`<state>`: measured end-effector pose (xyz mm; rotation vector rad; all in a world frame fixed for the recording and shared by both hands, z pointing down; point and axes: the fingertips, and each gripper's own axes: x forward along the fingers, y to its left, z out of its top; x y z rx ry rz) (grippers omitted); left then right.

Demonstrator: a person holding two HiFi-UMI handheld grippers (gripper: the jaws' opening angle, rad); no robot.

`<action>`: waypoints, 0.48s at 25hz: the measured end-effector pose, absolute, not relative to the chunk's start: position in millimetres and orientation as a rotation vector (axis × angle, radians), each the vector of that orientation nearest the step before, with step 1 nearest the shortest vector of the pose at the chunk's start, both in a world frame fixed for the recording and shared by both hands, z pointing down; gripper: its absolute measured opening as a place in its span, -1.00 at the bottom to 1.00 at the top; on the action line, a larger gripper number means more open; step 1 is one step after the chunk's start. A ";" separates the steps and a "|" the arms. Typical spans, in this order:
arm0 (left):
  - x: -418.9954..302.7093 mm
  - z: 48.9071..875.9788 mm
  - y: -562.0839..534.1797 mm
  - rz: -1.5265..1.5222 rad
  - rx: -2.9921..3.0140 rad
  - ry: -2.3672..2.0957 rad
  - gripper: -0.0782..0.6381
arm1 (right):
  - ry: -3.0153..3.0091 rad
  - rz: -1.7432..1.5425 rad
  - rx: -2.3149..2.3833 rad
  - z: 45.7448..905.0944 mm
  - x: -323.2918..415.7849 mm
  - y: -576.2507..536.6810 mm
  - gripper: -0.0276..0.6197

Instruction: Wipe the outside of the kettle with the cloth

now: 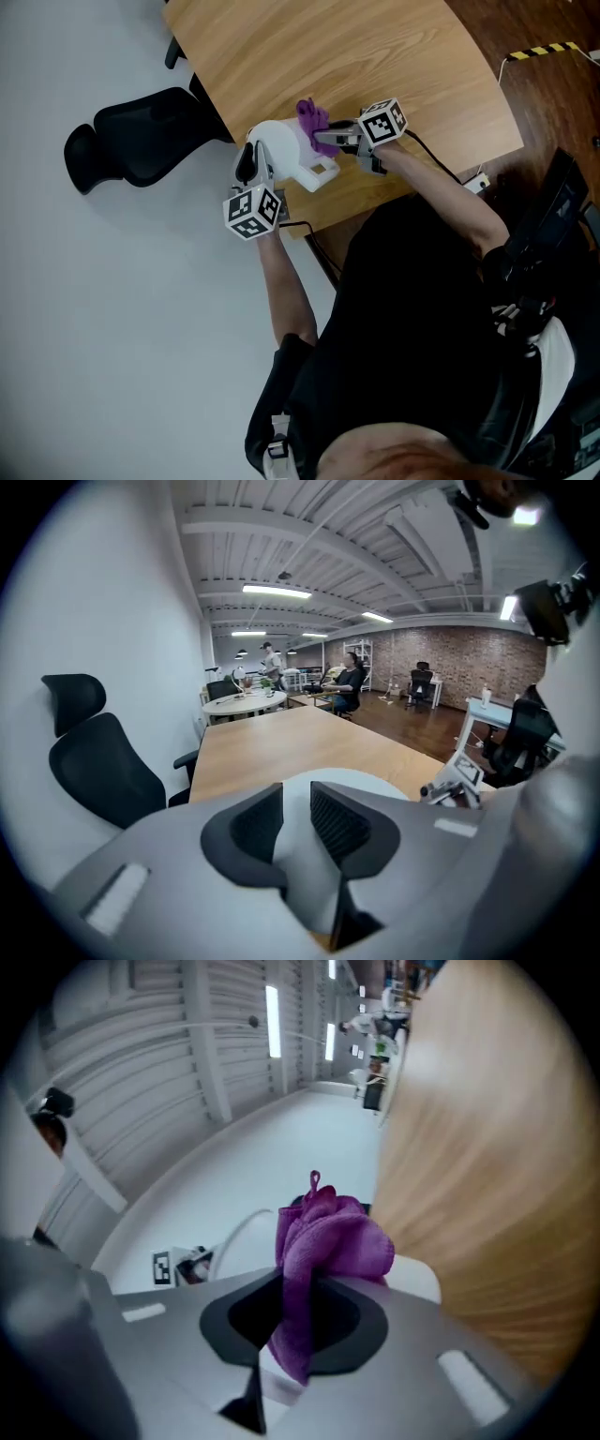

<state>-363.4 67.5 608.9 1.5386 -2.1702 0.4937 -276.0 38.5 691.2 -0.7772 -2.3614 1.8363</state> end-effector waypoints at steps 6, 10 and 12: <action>-361.2 605.8 45.1 0.535 1.786 -2.032 -0.62 | -1.971 1.806 -0.305 816.5 -271.7 53.6 -0.74; -367.3 607.7 34.0 0.515 1.857 -1.950 -0.51 | -2.004 1.789 -0.329 808.0 -269.7 49.5 -0.74; -370.0 604.2 33.8 0.492 1.781 -1.980 -0.51 | -2.163 1.861 -0.438 758.8 -263.7 30.0 -0.74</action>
